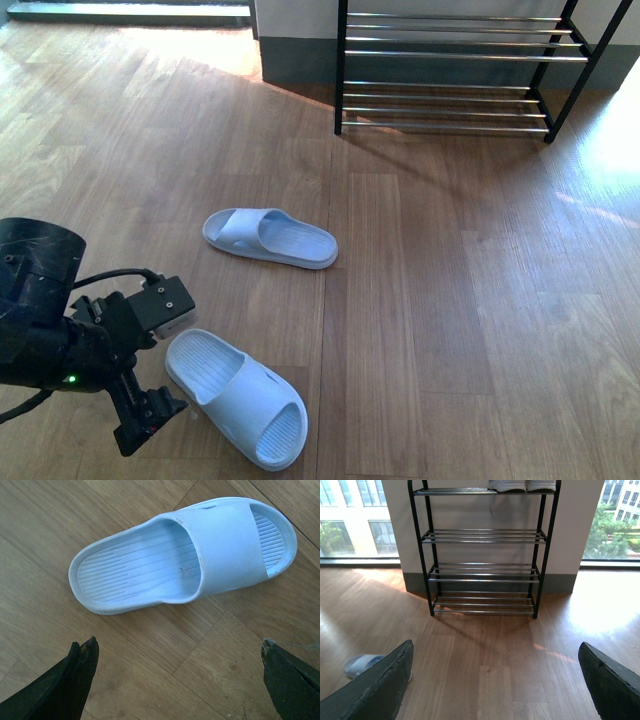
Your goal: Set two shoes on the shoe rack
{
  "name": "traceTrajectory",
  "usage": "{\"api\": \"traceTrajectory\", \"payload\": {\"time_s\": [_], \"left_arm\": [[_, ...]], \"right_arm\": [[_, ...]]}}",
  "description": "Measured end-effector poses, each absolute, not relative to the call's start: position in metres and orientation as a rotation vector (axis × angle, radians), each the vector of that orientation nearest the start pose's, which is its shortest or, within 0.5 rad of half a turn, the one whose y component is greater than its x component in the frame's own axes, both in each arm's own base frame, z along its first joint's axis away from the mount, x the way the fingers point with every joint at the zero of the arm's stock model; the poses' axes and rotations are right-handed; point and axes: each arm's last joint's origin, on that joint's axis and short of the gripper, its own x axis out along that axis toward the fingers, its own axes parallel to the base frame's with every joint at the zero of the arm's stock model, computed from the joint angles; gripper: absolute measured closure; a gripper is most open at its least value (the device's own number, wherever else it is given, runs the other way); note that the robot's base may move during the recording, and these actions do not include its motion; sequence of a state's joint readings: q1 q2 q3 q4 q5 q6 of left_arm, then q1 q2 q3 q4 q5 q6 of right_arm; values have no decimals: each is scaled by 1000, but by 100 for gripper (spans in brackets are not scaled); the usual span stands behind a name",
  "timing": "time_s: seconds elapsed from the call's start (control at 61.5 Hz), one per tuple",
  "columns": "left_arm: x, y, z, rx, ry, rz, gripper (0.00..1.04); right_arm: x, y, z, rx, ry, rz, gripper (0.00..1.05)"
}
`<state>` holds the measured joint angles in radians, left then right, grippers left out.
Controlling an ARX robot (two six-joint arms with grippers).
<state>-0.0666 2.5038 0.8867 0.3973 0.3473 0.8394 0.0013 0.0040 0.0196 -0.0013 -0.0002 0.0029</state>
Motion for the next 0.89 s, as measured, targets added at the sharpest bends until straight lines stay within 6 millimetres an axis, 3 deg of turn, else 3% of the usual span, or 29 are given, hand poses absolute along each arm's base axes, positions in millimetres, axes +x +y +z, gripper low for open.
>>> {"api": "traceTrajectory", "payload": {"time_s": [0.325, 0.699, 0.894], "left_arm": [[338, -39, -116, 575, 969, -994, 9], [340, -79, -155, 570, 972, -1239, 9], [336, -81, -161, 561, 1043, -1295, 9]], "right_arm": [[97, 0, 170, 3, -14, 1, 9], [97, 0, 170, 3, -14, 1, 9], [97, 0, 170, 3, -14, 1, 9]]}}
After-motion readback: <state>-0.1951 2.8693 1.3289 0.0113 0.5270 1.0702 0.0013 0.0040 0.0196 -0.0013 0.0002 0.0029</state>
